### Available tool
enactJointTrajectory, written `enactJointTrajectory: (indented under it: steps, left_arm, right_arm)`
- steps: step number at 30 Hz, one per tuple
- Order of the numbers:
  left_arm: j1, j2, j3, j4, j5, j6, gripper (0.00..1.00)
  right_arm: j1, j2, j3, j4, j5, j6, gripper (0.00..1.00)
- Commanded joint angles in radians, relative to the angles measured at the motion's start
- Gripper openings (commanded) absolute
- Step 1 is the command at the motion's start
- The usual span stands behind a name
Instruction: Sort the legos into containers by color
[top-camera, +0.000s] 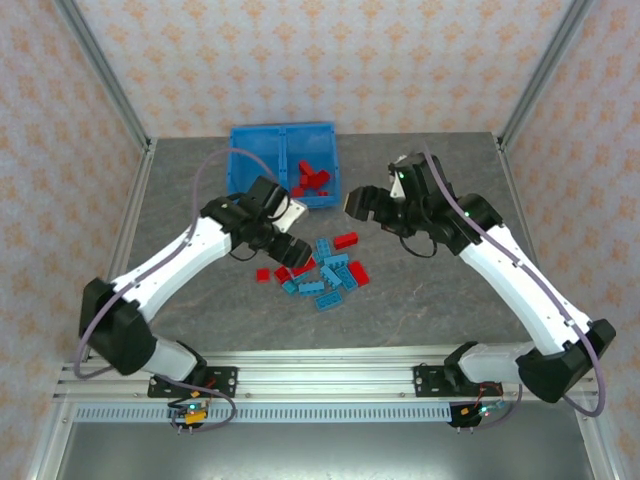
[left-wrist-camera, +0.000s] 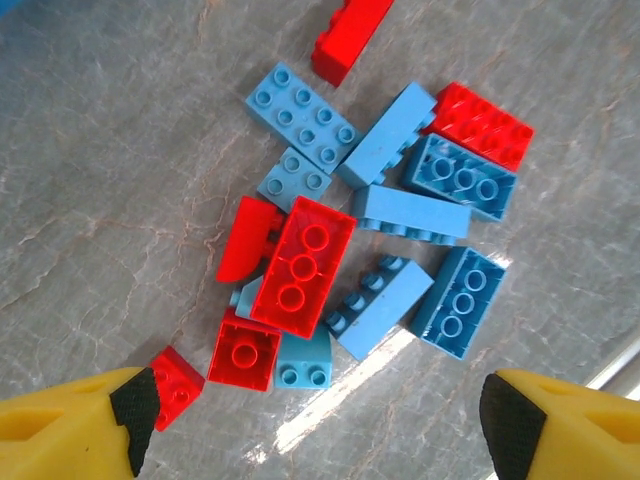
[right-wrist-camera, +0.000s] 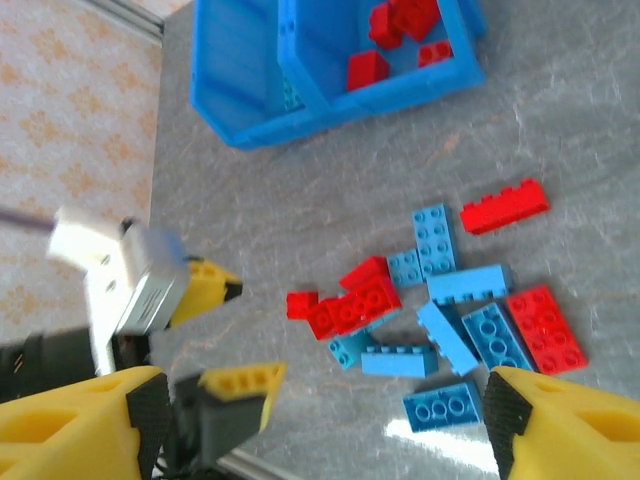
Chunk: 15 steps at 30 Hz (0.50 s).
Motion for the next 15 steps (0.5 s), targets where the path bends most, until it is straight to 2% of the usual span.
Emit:
enactJointTrajectory:
  steps: [1, 11, 15]
  left_arm:
    - [-0.021, 0.066, 0.03, -0.024, -0.057, -0.015, 0.86]
    - [-0.046, 0.257, 0.045, 0.017, -0.077, 0.03, 0.82]
    - [-0.048, 0.299, 0.049, 0.03, -0.048, 0.031, 0.76]
  right_arm:
    - [0.0, -0.058, -0.03, -0.046, -0.018, 0.018, 0.84]
    - [0.0, -0.124, -0.094, -0.025, 0.019, 0.066, 0.83]
    - [0.0, -0.129, -0.096, -0.031, 0.037, 0.062, 0.84]
